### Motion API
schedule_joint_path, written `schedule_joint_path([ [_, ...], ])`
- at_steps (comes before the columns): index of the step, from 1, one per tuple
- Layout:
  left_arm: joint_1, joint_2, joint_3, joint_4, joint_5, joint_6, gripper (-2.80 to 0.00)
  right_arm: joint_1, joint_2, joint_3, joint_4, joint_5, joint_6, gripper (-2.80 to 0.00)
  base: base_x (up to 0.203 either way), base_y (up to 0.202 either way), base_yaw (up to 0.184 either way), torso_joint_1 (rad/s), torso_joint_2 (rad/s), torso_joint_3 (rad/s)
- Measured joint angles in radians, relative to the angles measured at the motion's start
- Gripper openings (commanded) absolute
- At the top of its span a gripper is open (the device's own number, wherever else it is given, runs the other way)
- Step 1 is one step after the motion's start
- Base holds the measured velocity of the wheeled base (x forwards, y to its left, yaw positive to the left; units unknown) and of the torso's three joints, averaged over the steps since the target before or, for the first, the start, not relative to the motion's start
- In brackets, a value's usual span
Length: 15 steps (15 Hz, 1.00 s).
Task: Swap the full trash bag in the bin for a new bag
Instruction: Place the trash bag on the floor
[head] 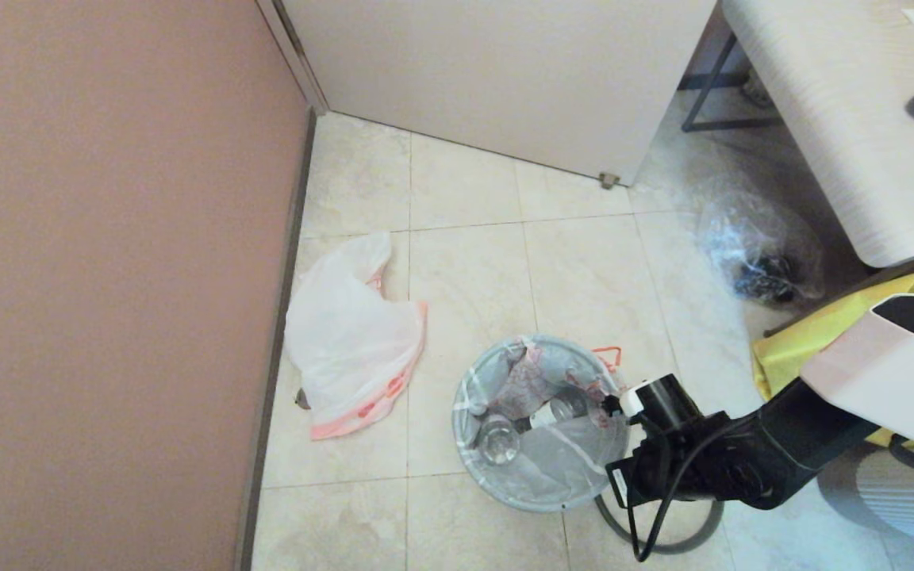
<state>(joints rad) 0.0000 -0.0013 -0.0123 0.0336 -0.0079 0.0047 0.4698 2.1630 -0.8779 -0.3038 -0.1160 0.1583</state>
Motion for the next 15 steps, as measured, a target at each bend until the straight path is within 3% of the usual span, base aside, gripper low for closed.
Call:
schedule_joint_path([
  [4, 0.000, 0.000, 0.000, 0.000, 0.000, 0.000, 0.00, -0.079, -0.022, 0.105, -0.130, -0.002, -0.043, -2.80, 0.000, 0.000, 0.000, 0.000, 0.00, 0.000],
  [8, 0.000, 0.000, 0.000, 0.000, 0.000, 0.000, 0.00, -0.124, -0.024, 0.078, -0.293, 0.000, -0.044, -2.80, 0.000, 0.000, 0.000, 0.000, 0.00, 0.000],
  [11, 0.000, 0.000, 0.000, 0.000, 0.000, 0.000, 0.00, -0.127, -0.003, 0.004, -0.287, -0.001, -0.054, -2.80, 0.000, 0.000, 0.000, 0.000, 0.00, 0.000],
  [15, 0.000, 0.000, 0.000, 0.000, 0.000, 0.000, 0.00, -0.089, 0.025, 0.001, -0.260, -0.006, -0.072, -2.80, 0.000, 0.000, 0.000, 0.000, 0.00, 0.000],
])
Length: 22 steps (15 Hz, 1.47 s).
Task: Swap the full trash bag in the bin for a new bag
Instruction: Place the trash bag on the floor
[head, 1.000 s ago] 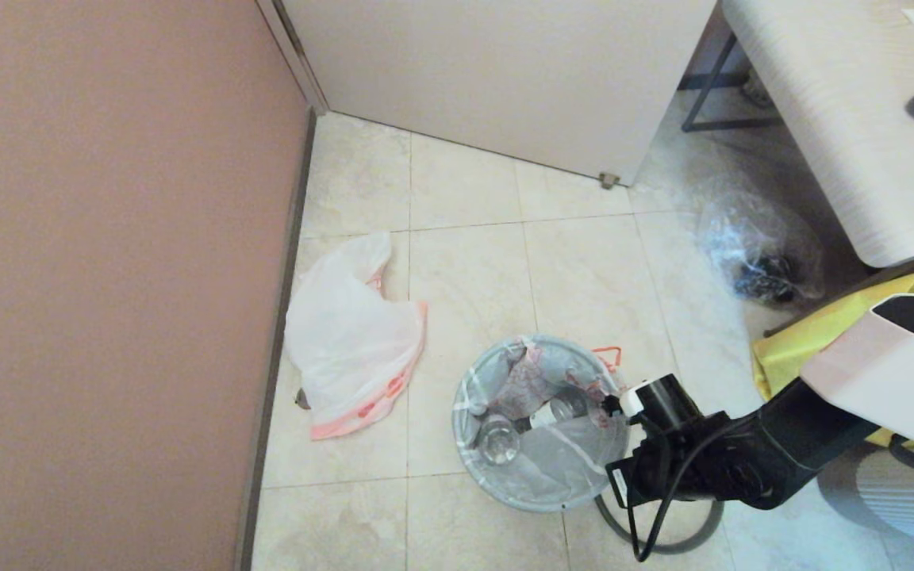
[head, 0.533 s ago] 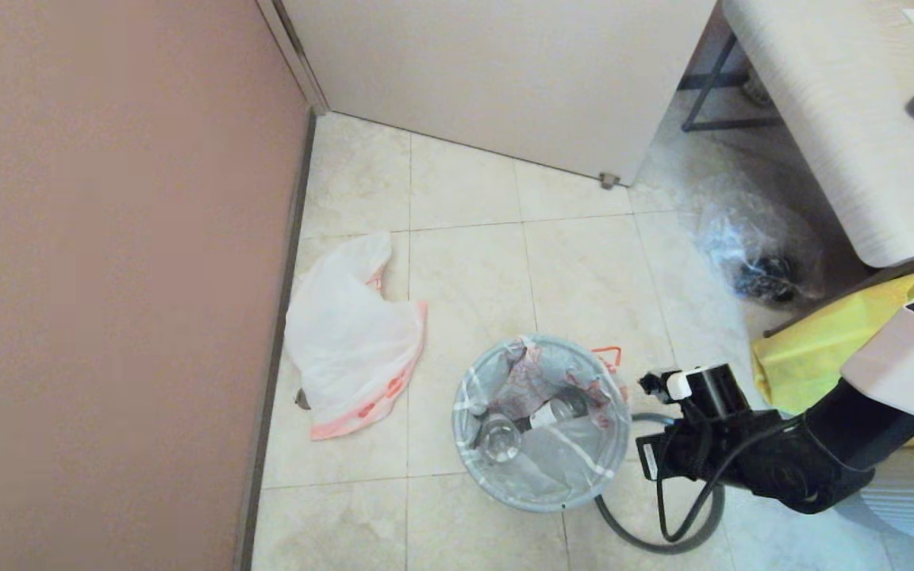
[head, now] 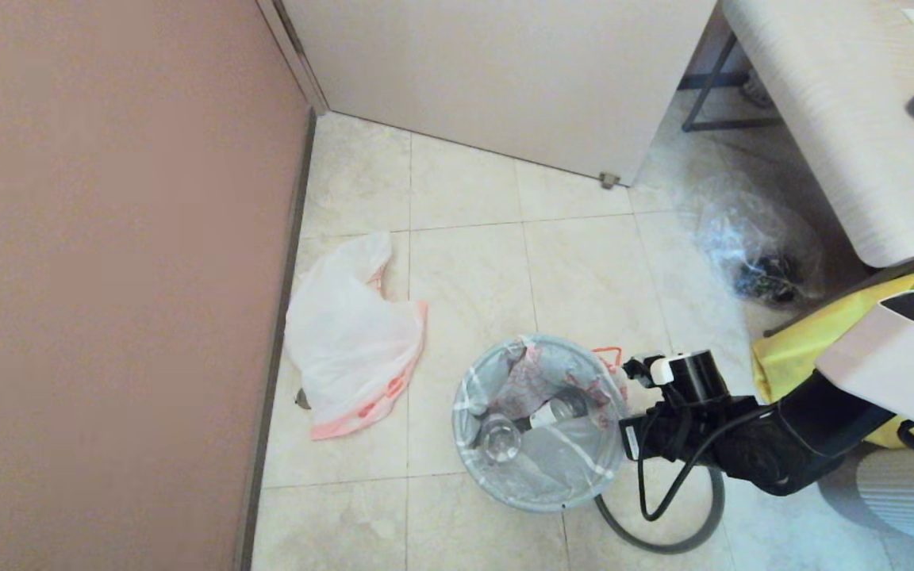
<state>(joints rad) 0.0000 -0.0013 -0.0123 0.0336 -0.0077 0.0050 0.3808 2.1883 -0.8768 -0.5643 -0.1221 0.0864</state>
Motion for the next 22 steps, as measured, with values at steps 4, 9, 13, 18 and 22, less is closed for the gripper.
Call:
schedule_joint_path([
  [4, 0.000, 0.000, 0.000, 0.000, 0.000, 0.000, 0.00, 0.108, 0.016, 0.052, 0.001, -0.023, 0.034, -2.80, 0.000, 0.000, 0.000, 0.000, 0.00, 0.000],
  [9, 0.000, 0.000, 0.000, 0.000, 0.000, 0.000, 0.00, 0.040, 0.007, 0.059, -0.001, -0.022, 0.053, -2.80, 0.000, 0.000, 0.000, 0.000, 0.00, 0.000],
  [13, 0.000, 0.000, 0.000, 0.000, 0.000, 0.000, 0.00, -0.120, -0.007, -0.022, 0.000, 0.031, -0.030, -2.80, 0.000, 0.000, 0.000, 0.000, 0.00, 0.000],
  [18, 0.000, 0.000, 0.000, 0.000, 0.000, 0.000, 0.00, -0.152, 0.036, -0.176, 0.036, 0.045, -0.042, -2.80, 0.000, 0.000, 0.000, 0.000, 0.00, 0.000],
  [22, 0.000, 0.000, 0.000, 0.000, 0.000, 0.000, 0.00, -0.151, 0.060, -0.218, 0.044, 0.046, -0.040, 0.00, 0.000, 0.000, 0.000, 0.000, 0.00, 0.000],
])
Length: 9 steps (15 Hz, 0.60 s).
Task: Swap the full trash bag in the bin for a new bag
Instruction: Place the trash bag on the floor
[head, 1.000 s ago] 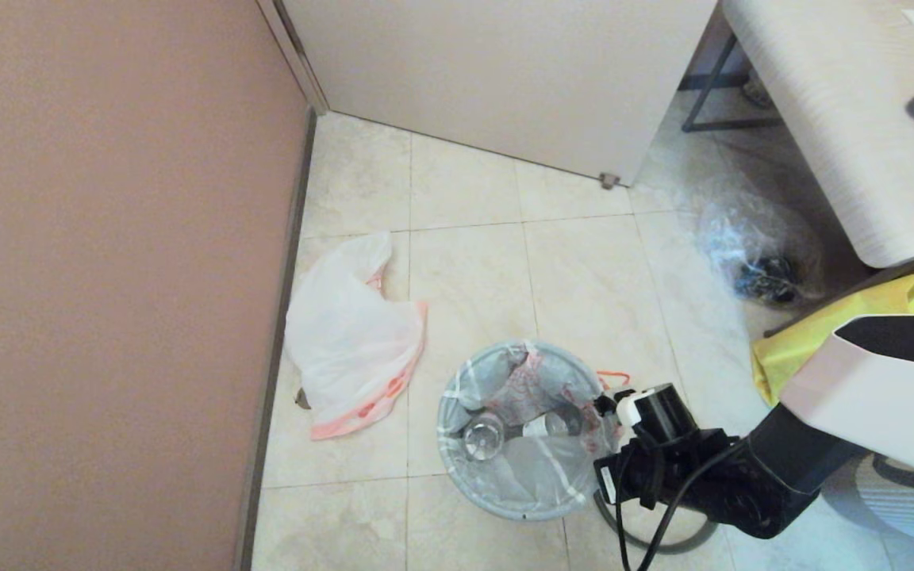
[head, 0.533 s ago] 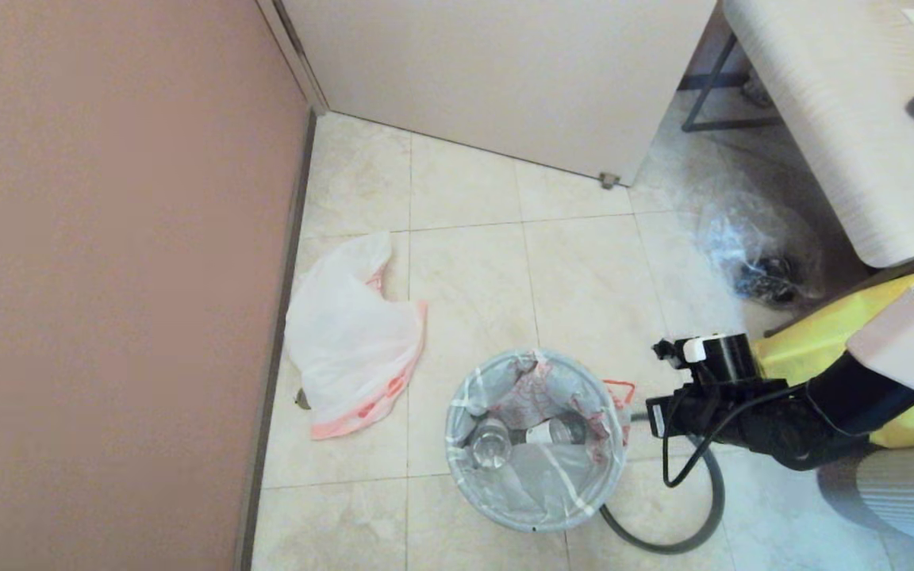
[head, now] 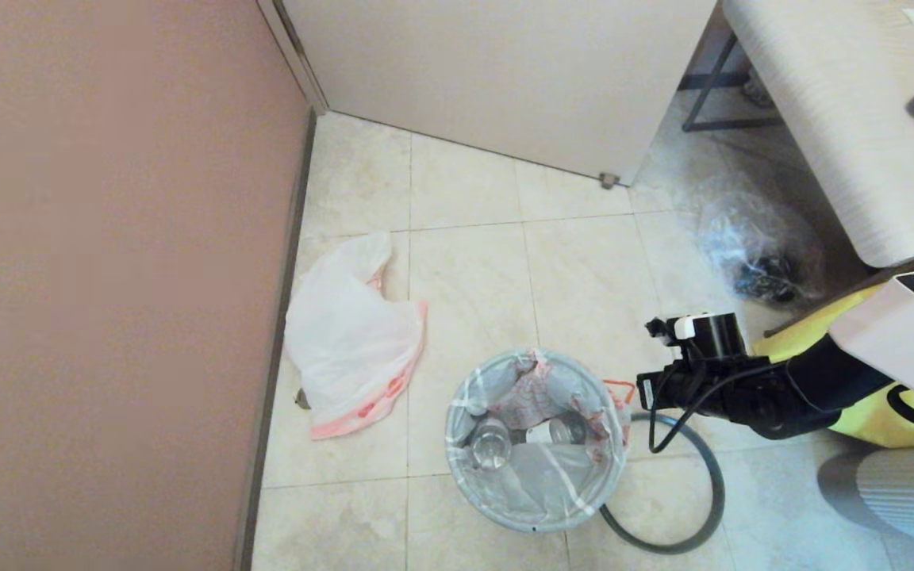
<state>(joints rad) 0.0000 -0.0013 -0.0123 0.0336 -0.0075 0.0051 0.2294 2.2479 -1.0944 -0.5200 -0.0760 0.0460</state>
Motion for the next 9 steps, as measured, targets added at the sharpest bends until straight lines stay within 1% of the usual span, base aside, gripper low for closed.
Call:
schedule_joint_path([
  [9, 0.000, 0.000, 0.000, 0.000, 0.000, 0.000, 0.00, 0.014, 0.057, -0.058, 0.052, -0.008, 0.001, 0.00, 0.000, 0.000, 0.000, 0.000, 0.00, 0.000],
])
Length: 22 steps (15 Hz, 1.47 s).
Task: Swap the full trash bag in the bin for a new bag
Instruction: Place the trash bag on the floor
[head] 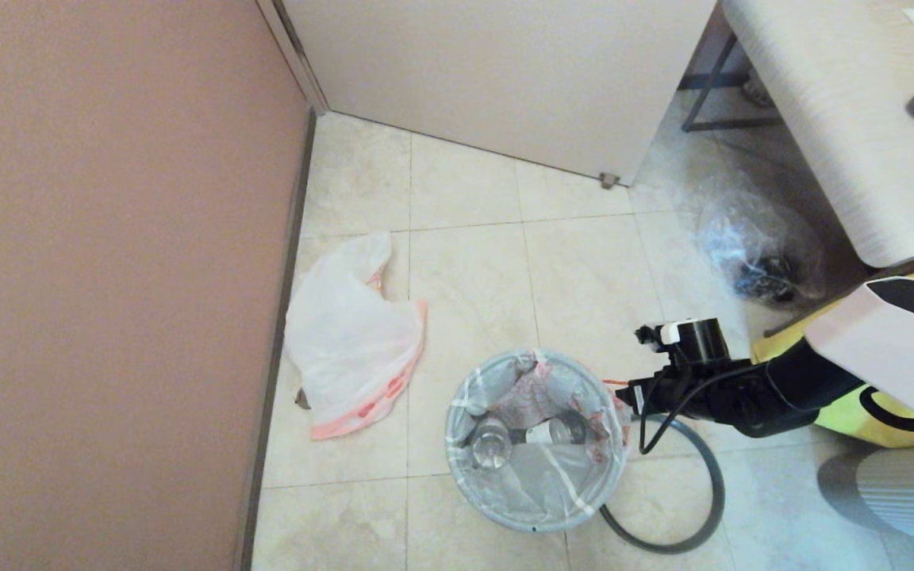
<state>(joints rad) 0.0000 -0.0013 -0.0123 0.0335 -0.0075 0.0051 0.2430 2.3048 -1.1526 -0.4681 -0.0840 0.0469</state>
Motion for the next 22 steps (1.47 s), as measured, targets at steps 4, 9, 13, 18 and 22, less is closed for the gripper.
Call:
schedule_joint_path([
  [4, 0.000, 0.000, 0.000, 0.000, 0.000, 0.000, 0.00, 0.001, 0.022, -0.004, 0.008, -0.010, 0.000, 0.00, 0.000, 0.000, 0.000, 0.000, 0.00, 0.000],
  [9, 0.000, 0.000, 0.000, 0.000, 0.000, 0.000, 0.00, -0.005, 0.077, -0.067, 0.039, -0.031, -0.004, 0.00, 0.000, 0.000, 0.000, 0.000, 0.00, 0.000],
  [13, 0.000, 0.000, 0.000, 0.000, 0.000, 0.000, 0.00, -0.013, 0.112, -0.148, 0.112, -0.034, -0.005, 0.00, 0.000, 0.000, 0.000, 0.000, 0.00, 0.000],
  [18, 0.000, 0.000, 0.000, 0.000, -0.001, 0.000, 0.00, -0.022, 0.169, -0.277, 0.193, -0.055, -0.048, 0.00, 0.000, 0.000, 0.000, 0.000, 0.00, 0.000],
  [22, 0.000, 0.000, 0.000, 0.000, 0.000, 0.000, 0.00, -0.016, 0.198, -0.329, 0.195, -0.150, -0.079, 0.00, 0.000, 0.000, 0.000, 0.000, 0.00, 0.000],
])
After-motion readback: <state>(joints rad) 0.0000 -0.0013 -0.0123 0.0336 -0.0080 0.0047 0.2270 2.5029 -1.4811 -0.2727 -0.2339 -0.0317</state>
